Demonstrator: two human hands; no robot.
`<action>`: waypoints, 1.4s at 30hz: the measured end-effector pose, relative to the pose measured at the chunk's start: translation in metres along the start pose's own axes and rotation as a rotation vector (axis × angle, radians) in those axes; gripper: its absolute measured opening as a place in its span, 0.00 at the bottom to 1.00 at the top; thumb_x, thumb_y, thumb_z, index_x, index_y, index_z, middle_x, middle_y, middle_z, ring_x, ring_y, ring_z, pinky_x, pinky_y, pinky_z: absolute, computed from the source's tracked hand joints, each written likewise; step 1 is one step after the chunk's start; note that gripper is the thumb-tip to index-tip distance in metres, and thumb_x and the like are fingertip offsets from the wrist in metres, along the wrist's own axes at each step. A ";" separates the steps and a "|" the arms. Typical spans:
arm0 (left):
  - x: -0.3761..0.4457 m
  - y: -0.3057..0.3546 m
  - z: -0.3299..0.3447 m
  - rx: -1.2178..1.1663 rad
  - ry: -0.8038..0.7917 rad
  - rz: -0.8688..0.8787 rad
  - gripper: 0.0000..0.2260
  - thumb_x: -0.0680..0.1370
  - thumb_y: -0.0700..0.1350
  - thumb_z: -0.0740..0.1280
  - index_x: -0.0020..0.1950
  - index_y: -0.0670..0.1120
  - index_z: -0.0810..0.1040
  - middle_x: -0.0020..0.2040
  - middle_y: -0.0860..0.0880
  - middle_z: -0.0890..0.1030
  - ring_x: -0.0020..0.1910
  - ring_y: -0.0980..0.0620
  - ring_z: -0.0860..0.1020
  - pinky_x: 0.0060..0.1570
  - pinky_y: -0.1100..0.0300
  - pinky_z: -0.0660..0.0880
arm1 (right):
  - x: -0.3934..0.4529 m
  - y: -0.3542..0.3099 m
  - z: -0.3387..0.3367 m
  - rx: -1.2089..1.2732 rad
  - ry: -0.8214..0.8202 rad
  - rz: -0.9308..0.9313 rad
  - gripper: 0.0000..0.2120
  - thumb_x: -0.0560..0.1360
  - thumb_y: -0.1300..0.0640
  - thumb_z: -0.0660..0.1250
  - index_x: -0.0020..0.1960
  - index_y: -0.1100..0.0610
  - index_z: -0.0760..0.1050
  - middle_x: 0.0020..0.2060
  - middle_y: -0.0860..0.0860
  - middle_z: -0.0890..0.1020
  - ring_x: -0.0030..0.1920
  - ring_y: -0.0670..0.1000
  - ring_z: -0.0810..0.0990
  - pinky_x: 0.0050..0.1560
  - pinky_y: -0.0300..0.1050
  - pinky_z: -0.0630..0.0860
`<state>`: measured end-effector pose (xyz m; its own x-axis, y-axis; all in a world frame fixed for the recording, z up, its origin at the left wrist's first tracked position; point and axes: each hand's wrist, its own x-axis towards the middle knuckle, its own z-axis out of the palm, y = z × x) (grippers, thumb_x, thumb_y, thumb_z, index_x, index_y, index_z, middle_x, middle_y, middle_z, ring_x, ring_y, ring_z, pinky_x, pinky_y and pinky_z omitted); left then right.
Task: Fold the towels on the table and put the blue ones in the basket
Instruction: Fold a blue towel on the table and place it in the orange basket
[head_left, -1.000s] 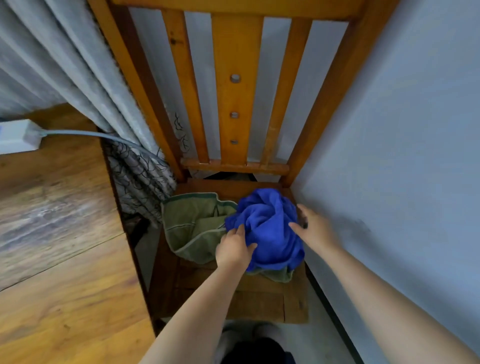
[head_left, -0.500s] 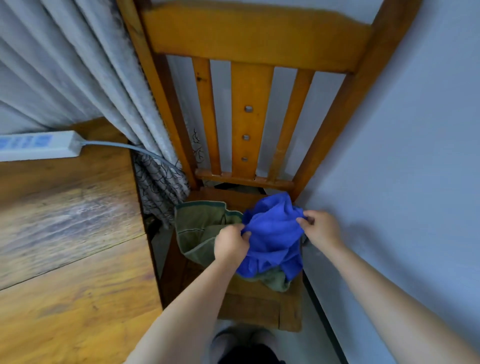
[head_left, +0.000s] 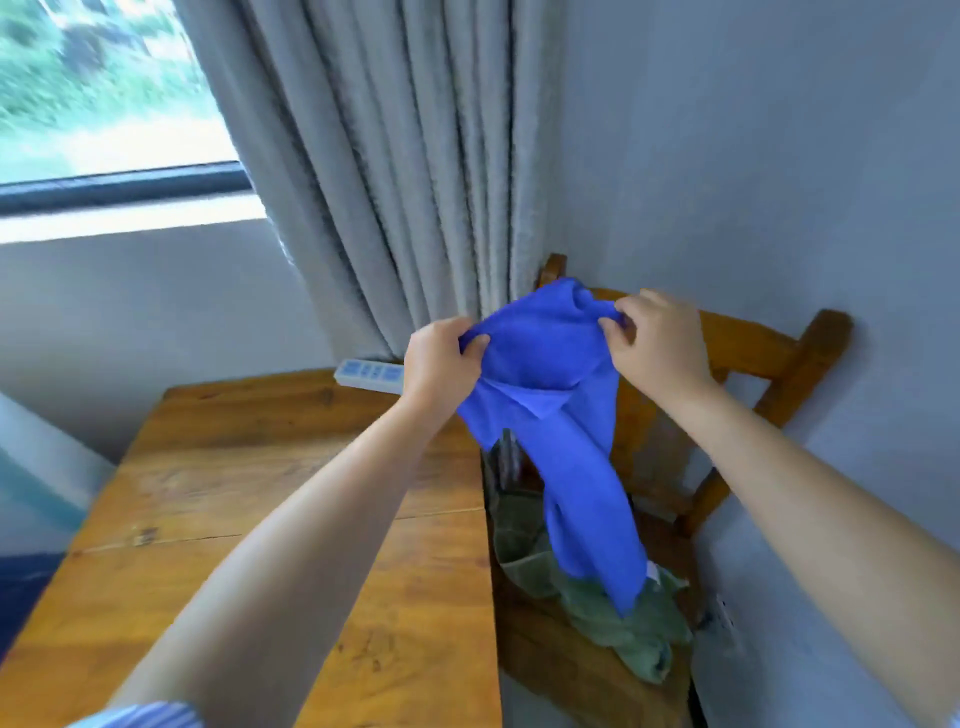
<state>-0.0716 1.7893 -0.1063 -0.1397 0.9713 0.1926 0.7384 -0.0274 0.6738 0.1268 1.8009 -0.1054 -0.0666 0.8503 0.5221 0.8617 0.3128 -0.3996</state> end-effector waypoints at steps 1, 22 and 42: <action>0.003 0.001 -0.031 0.000 0.062 0.004 0.09 0.76 0.40 0.63 0.36 0.43 0.74 0.30 0.49 0.70 0.36 0.47 0.67 0.32 0.60 0.57 | 0.013 -0.026 -0.004 0.009 0.032 -0.059 0.08 0.71 0.65 0.65 0.35 0.68 0.74 0.33 0.65 0.76 0.37 0.65 0.75 0.37 0.54 0.67; -0.078 -0.225 -0.341 0.178 0.310 0.040 0.08 0.77 0.39 0.61 0.45 0.37 0.78 0.44 0.37 0.79 0.47 0.40 0.75 0.40 0.58 0.62 | -0.035 -0.394 0.104 0.145 0.003 -0.197 0.09 0.74 0.60 0.63 0.45 0.66 0.77 0.44 0.62 0.80 0.49 0.61 0.76 0.47 0.49 0.62; -0.214 -0.401 -0.156 0.362 -0.690 -0.516 0.16 0.79 0.51 0.58 0.37 0.42 0.73 0.47 0.39 0.80 0.48 0.42 0.76 0.38 0.54 0.67 | -0.211 -0.280 0.269 -0.224 -1.025 0.114 0.11 0.76 0.52 0.59 0.46 0.56 0.77 0.50 0.55 0.81 0.56 0.56 0.76 0.54 0.48 0.67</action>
<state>-0.4408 1.5552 -0.3067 -0.1702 0.7715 -0.6130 0.8709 0.4089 0.2728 -0.2360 1.6476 -0.3065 -0.2825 0.8532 -0.4384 0.9558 0.2119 -0.2036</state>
